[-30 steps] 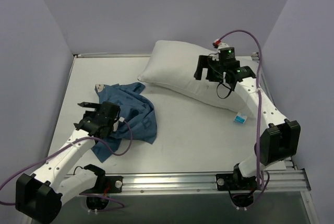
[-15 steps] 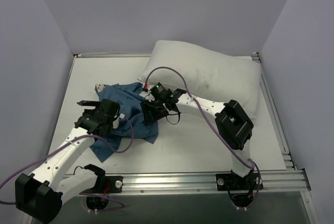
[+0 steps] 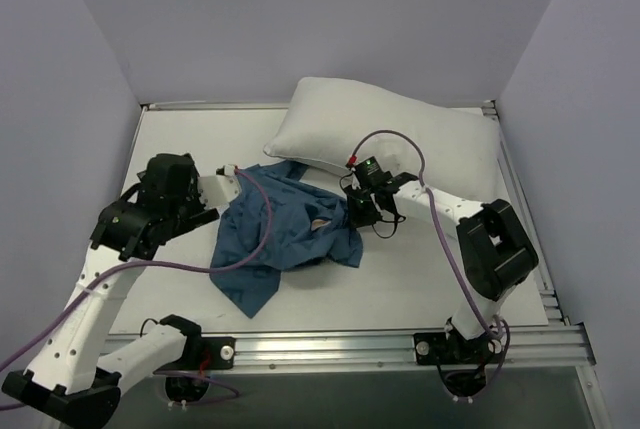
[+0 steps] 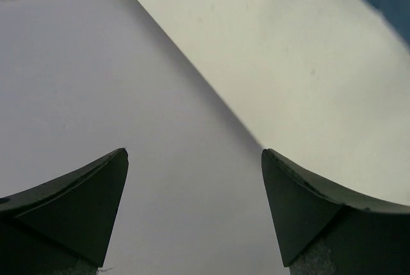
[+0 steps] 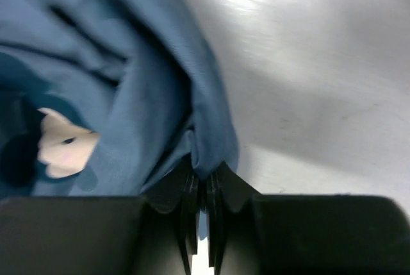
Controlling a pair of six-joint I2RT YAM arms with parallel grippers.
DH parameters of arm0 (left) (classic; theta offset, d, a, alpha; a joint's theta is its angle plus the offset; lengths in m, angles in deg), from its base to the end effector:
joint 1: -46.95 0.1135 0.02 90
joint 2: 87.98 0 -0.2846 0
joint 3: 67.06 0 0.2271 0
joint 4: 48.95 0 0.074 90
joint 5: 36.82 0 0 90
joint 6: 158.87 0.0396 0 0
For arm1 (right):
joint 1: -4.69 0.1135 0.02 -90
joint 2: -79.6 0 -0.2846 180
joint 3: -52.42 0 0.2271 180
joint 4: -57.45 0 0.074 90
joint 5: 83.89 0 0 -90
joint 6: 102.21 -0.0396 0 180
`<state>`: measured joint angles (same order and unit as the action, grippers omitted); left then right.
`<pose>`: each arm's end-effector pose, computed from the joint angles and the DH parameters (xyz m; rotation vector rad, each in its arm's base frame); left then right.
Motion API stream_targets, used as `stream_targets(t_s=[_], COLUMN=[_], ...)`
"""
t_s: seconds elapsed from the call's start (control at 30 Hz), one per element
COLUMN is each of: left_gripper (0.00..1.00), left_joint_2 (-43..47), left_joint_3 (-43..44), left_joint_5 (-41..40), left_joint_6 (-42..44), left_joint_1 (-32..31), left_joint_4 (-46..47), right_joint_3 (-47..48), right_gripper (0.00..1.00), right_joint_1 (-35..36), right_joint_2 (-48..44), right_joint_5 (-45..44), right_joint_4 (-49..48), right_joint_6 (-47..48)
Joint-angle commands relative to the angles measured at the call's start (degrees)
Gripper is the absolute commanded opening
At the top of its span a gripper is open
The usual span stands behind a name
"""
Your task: Remove the pillowcase from the pillow
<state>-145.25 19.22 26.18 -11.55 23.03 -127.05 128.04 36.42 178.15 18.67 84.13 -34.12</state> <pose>0.1319 -0.0388 0.3805 1.4370 2.0143 0.8309 0.2885 0.1885 0.2207 -0.3182 2.5090 0.6676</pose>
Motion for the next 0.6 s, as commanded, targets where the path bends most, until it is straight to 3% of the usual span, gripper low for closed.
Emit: stream_targets(t_s=[0.0,0.07,0.1,0.13,0.37,0.47,0.57], left_gripper=[0.94,0.94,0.94,0.94,0.94,0.94,0.94], left_joint_2=[0.15,-1.95,-2.75,-3.45,-4.60,-4.77,-5.04], left_joint_3=[4.54,3.75,2.53,1.74,-5.30,-6.97,-8.55], left_joint_5=[14.61,15.75,18.36,18.39,23.31,24.81,23.49], left_joint_6=[-21.56,-27.41,-29.61,-33.03,-40.00,-42.46,-44.92], left_joint_1=[2.73,7.63,9.84,12.03,26.63,29.46,30.16], left_joint_4=[6.39,9.51,11.44,12.33,21.47,24.46,27.53], right_joint_3=[1.23,1.67,2.11,2.46,14.13,18.98,19.51], right_gripper=[0.09,0.35,0.76,0.99,1.00,1.00,1.00], right_joint_1=[4.48,5.45,5.63,5.80,5.02,-1.12,-15.34], right_joint_2=[-3.53,-4.06,-5.19,-5.99,-15.55,-17.33,-16.46], right_joint_5=[0.46,0.36,0.19,-0.68,-8.24,-14.99,-14.75], right_joint_4=[0.16,0.07,0.16,0.94,13.68,16.77,16.95], right_joint_6=[2.31,2.05,1.79,1.78,6.52,5.83,5.30])
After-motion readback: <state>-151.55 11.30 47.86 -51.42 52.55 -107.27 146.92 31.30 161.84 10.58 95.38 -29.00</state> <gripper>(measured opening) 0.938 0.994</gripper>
